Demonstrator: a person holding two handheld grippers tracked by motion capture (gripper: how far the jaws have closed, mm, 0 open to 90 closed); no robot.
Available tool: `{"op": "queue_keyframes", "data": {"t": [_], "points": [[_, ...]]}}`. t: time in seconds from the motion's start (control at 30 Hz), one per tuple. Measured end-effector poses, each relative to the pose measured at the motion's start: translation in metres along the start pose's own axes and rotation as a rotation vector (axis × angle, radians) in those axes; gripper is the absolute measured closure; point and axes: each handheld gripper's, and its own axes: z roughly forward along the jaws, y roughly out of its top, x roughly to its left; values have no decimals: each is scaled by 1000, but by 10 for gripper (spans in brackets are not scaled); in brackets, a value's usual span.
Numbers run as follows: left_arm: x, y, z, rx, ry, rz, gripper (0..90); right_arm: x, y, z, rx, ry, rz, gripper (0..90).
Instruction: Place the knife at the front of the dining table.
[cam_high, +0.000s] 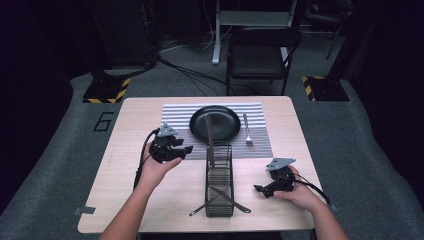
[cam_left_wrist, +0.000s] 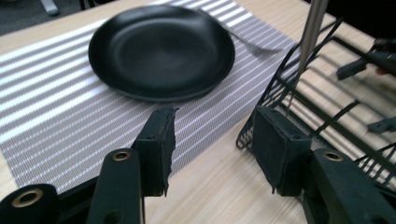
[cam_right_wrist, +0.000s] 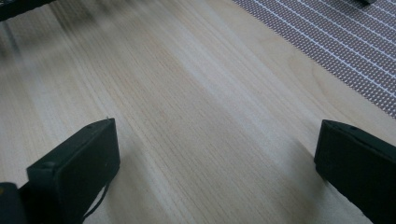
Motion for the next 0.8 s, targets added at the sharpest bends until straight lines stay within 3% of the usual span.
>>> {"op": "queue_keyframes", "data": {"t": [0.2,0.37,0.57,0.8], "points": [[-4,16,-4,-21,-11,25,494,0,0,0,0,0,0,0],[-9,25,-2,-33,-47,24,508,0,0,0,0,0,0,0],[-22,36,8,-27,-74,66,524,0,0,0,0,0,0,0],[-29,42,17,-33,-105,84,568,0,0,0,0,0,0,0]]}}
